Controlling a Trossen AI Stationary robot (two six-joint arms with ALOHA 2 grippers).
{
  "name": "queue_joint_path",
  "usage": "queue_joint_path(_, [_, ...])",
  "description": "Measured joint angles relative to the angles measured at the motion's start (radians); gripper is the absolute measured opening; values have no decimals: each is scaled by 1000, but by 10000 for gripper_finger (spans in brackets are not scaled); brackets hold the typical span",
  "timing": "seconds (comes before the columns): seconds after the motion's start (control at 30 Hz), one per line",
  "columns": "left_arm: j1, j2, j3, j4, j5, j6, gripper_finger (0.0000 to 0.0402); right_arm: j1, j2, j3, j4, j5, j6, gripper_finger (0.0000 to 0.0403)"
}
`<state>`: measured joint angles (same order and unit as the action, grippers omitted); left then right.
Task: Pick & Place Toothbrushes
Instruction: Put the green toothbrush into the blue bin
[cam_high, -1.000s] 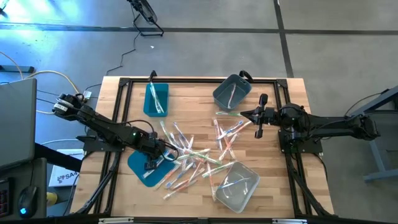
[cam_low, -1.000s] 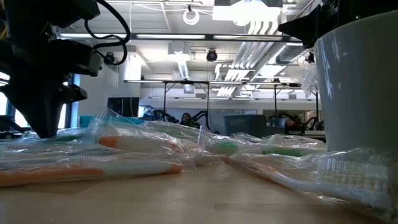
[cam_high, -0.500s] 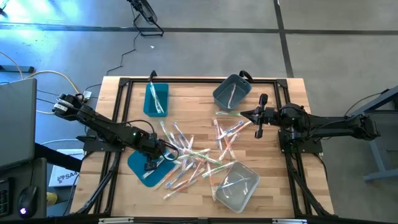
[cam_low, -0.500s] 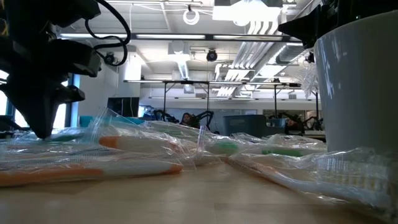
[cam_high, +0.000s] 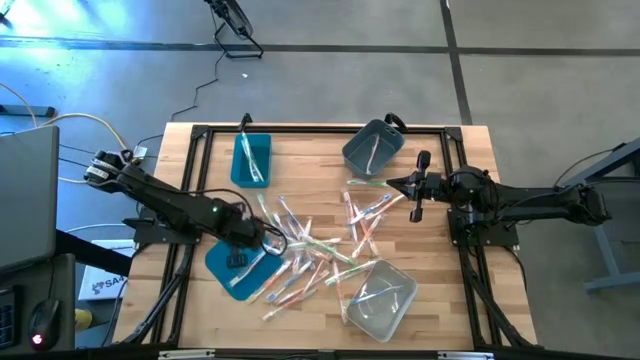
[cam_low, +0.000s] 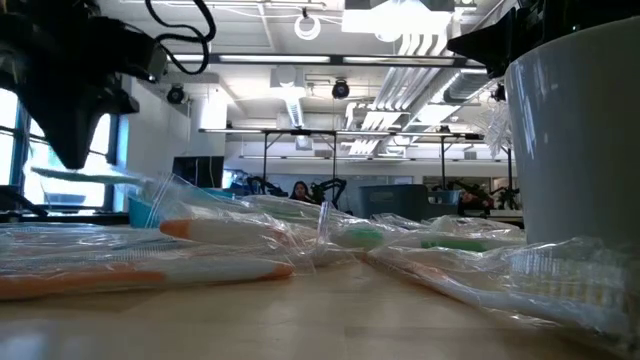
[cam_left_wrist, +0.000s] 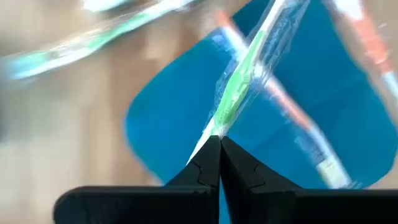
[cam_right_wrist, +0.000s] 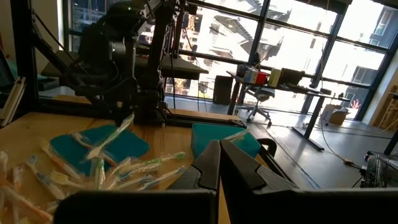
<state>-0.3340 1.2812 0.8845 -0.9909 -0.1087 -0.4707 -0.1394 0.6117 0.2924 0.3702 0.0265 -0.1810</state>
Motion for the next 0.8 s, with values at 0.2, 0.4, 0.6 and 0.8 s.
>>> queue_joint_path(0.2, [0, 0, 149, -263, -115, -19, 0, 0, 0, 0, 0, 0, 0, 3])
queue_joint_path(0.4, [0, -3, 277, -449, -221, -67, 0, 0, 0, 0, 0, 0, 0, 3])
queue_joint_path(0.6, [1, -67, 311, -542, -347, -166, 0, 0, 0, 0, 0, 0, 0, 3])
queue_joint_path(0.8, [1, -188, 312, -527, -493, -259, 0, 0, 0, 0, 0, 0, 0, 3])
